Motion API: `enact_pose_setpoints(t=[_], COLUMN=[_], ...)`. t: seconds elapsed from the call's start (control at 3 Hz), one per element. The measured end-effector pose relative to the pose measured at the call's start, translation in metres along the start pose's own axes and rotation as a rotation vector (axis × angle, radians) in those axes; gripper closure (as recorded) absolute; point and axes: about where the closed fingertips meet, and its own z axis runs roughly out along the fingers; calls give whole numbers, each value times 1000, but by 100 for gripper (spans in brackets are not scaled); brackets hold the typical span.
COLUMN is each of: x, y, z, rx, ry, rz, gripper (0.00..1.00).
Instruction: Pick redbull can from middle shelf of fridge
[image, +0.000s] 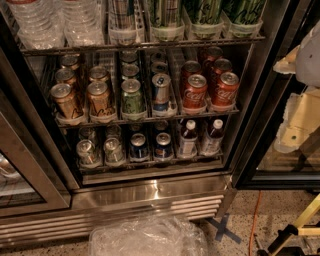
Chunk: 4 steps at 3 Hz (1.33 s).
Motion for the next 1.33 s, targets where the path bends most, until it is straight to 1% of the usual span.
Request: enact_pose_setpoints(t=[0.33,0.67,1.0,1.33], x=[0,-3,-11,-22], y=[0,0,4,8], z=[0,2,18,31], rx=[0,14,21,59], ry=[0,-23,-50,-87], rz=[0,9,61,140], gripper=[0,0,0,0])
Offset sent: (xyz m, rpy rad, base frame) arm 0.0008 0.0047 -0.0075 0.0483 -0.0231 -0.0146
